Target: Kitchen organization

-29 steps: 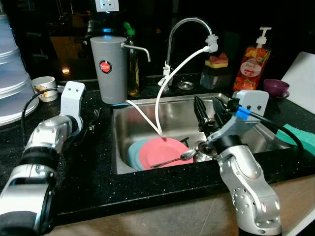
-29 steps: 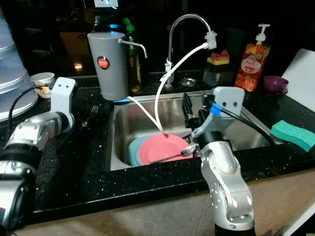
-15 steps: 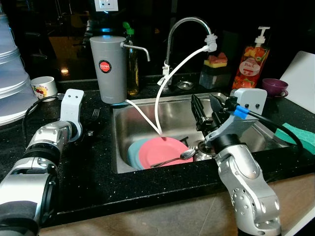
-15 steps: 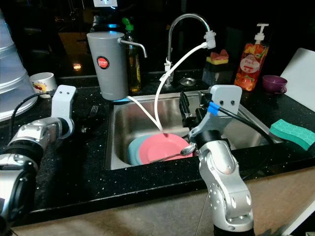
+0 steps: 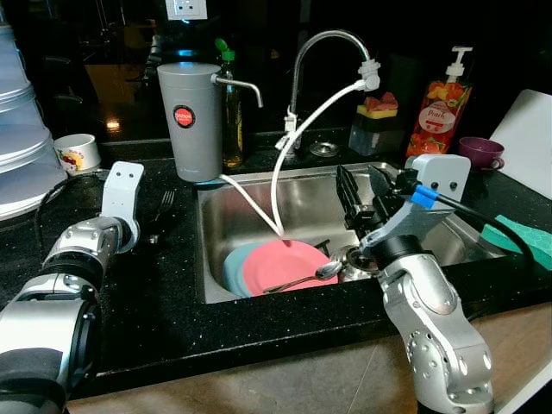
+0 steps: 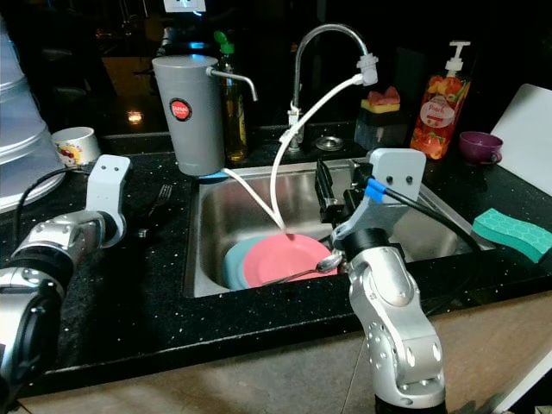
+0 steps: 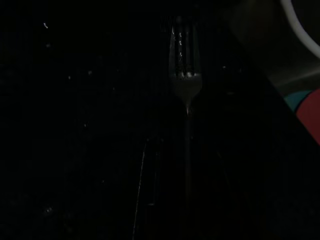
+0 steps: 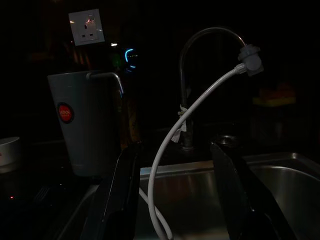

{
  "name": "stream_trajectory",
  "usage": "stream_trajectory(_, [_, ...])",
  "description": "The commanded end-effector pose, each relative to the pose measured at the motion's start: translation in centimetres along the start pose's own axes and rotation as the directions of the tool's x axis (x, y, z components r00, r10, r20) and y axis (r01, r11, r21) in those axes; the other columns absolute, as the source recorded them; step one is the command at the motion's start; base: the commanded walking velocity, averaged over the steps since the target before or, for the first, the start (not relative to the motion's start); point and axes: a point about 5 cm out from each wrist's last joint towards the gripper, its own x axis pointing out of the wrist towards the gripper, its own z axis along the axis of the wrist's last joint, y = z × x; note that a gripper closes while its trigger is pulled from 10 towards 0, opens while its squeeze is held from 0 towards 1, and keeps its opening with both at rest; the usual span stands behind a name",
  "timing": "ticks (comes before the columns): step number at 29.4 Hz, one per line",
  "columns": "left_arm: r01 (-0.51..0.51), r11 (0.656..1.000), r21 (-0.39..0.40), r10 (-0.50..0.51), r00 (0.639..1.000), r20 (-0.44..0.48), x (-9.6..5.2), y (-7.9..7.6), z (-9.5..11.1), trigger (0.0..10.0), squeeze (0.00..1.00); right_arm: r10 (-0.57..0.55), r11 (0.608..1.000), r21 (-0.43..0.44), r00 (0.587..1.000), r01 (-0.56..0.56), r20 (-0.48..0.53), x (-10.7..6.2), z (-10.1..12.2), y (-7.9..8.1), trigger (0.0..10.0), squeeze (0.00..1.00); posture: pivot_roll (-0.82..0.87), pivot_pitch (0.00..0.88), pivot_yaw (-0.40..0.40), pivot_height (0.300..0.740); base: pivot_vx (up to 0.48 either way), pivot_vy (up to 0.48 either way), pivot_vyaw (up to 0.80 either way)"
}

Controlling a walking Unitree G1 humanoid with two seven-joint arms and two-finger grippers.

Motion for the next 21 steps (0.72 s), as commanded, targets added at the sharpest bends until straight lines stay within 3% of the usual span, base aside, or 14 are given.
stream_trajectory(1, [-0.017, 1.000, 0.021, 0.017, 1.000, 0.012, -0.1, 0.2, 0.5, 10.0, 0.00, 0.000, 1.000, 0.003, 1.000, 0.000, -0.002, -0.2, 0.1, 0.1, 10.0, 0.00, -0.05, 0.105, -0.007, 0.740, 0.000, 0.000, 0.00])
stream_trajectory(3, [-0.022, 1.000, -0.003, 0.022, 0.998, 0.059, 0.1, -0.4, 1.1, 10.0, 0.00, -0.004, 1.000, 0.004, 1.000, 0.004, -0.003, -0.3, 0.1, 0.0, 10.0, 0.00, -0.05, 0.105, -0.007, 0.740, 0.000, 0.000, 0.00])
stream_trajectory(11, [-0.005, 0.999, -0.040, 0.007, 0.998, 0.057, 0.5, -1.5, 0.8, 10.0, 0.00, -0.006, 1.000, 0.006, 1.000, 0.006, -0.006, -0.2, 0.0, 0.0, 10.0, 0.00, -0.03, 0.110, -0.007, 0.740, 0.000, 0.000, 0.00])
stream_trajectory(20, [-0.040, 0.996, -0.080, 0.038, 0.999, -0.026, 0.8, -1.9, -1.9, 10.0, 0.00, 0.000, 1.000, 0.004, 1.000, 0.000, -0.011, -0.1, 0.0, 0.0, 10.0, 0.00, -0.04, 0.109, -0.021, 0.740, 0.000, 0.000, 0.00])
stream_trajectory(21, [-0.040, 0.995, -0.088, 0.037, 0.999, -0.033, 0.8, -2.0, -2.2, 9.6, 0.00, 0.000, 1.000, 0.003, 1.000, 0.000, -0.012, -0.1, 0.0, 0.0, 10.0, 0.00, -0.04, 0.110, -0.022, 0.740, 0.000, 0.000, 0.00])
